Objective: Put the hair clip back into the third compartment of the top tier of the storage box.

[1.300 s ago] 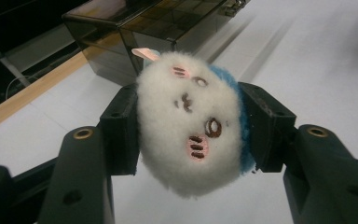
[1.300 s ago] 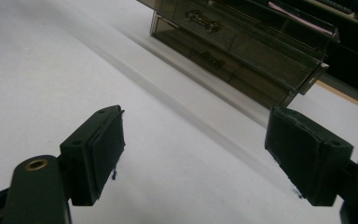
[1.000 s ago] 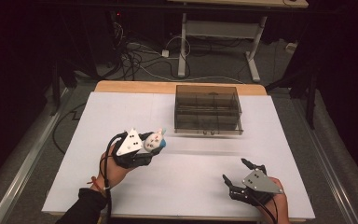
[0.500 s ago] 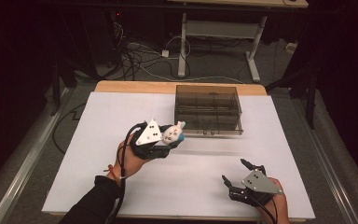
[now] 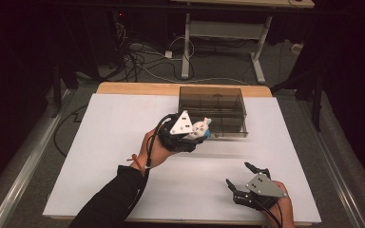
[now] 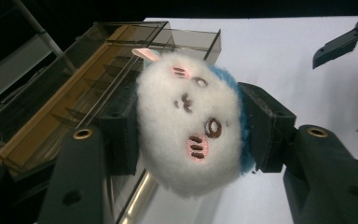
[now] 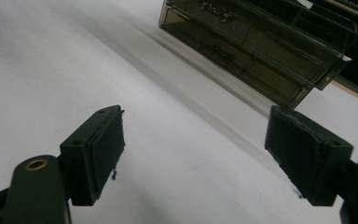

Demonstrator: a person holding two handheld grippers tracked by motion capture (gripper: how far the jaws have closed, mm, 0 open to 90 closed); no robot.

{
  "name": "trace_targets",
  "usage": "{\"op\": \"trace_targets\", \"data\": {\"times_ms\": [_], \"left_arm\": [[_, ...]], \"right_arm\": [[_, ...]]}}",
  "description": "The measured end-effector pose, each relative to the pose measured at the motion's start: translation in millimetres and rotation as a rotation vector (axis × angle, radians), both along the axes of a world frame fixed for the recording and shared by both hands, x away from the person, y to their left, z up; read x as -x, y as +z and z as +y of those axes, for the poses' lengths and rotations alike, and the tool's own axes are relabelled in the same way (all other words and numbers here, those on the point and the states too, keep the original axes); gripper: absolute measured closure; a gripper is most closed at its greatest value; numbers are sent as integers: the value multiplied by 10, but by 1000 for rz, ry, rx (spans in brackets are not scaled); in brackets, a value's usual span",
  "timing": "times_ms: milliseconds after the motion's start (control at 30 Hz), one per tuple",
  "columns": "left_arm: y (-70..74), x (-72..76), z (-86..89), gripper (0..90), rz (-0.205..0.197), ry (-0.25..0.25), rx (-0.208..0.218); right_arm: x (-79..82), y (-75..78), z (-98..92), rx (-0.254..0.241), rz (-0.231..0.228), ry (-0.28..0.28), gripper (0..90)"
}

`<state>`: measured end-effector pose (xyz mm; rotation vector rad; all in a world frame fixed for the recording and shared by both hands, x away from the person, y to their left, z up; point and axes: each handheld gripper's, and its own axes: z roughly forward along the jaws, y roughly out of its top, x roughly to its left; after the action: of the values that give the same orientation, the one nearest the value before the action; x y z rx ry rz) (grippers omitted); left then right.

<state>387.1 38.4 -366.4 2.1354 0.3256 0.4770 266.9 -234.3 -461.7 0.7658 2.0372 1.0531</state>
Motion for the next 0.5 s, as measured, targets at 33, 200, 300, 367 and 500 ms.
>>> {"op": "trace_targets", "data": {"times_ms": [33, 200, 300, 367, 500], "left_arm": [[5, -23, -33, 428, 4, -5, -6], [33, -135, -185, 428, 9, -23, -26], [37, -198, -284, 427, 12, -26, -42], [41, -239, -352, 427, 13, -29, -49], [41, -310, -455, 427, 17, -38, -57]], "right_arm": [[-3, -3, -1, 0, 1, -2, 197], [0, -7, -3, 0, 5, -2, 197], [1, -7, 1, 4, 5, 0, 197], [2, -8, 3, 2, 4, 3, 197], [0, -12, 2, 2, 8, 2, 197]]}}
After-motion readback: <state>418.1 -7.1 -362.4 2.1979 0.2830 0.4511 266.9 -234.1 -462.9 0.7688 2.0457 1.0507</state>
